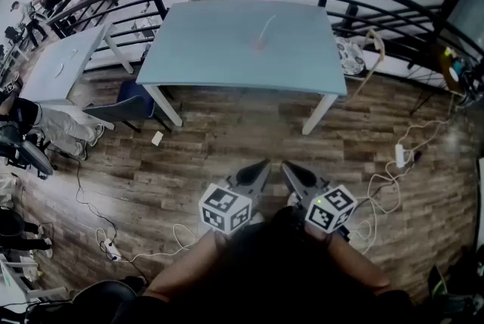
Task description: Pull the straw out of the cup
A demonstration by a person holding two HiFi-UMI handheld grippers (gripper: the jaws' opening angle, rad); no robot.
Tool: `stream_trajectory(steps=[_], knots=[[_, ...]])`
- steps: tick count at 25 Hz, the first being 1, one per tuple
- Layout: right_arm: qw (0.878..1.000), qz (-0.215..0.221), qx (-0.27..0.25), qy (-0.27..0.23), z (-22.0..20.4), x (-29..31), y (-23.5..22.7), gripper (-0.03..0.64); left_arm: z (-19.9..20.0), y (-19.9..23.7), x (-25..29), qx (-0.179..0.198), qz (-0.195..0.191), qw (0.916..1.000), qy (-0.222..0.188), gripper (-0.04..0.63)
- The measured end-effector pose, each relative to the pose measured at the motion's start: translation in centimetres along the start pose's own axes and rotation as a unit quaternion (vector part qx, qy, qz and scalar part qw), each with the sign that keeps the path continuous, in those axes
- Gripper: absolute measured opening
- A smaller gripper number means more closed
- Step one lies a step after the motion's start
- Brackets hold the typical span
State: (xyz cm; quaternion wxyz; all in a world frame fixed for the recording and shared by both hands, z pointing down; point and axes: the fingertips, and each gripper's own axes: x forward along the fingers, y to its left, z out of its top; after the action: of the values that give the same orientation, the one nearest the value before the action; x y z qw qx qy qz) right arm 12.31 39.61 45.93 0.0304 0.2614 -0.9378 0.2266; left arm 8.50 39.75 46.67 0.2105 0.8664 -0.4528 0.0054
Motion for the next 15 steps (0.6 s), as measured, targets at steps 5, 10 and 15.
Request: stream_trajectory(steps=[5,10,15], knots=[[1.0,0.004,0.002,0.002,-0.1,0.6,0.5,0.011,0.2,0.5,-0.6,-0.002,0.003,1.0,0.0,0.011],[1.0,0.01,-0.003,0.006,0.0,0.9,0.9,0.011,0.2,0.6,-1.0,-0.004,0.01,0.9999,-0.003,0.011],[1.0,0.019,-0.008,0.011,0.1,1.3,1.2,0.011,0.2,1.0,-1.0,-0.007,0.017,0.9998,-0.005,0.011]])
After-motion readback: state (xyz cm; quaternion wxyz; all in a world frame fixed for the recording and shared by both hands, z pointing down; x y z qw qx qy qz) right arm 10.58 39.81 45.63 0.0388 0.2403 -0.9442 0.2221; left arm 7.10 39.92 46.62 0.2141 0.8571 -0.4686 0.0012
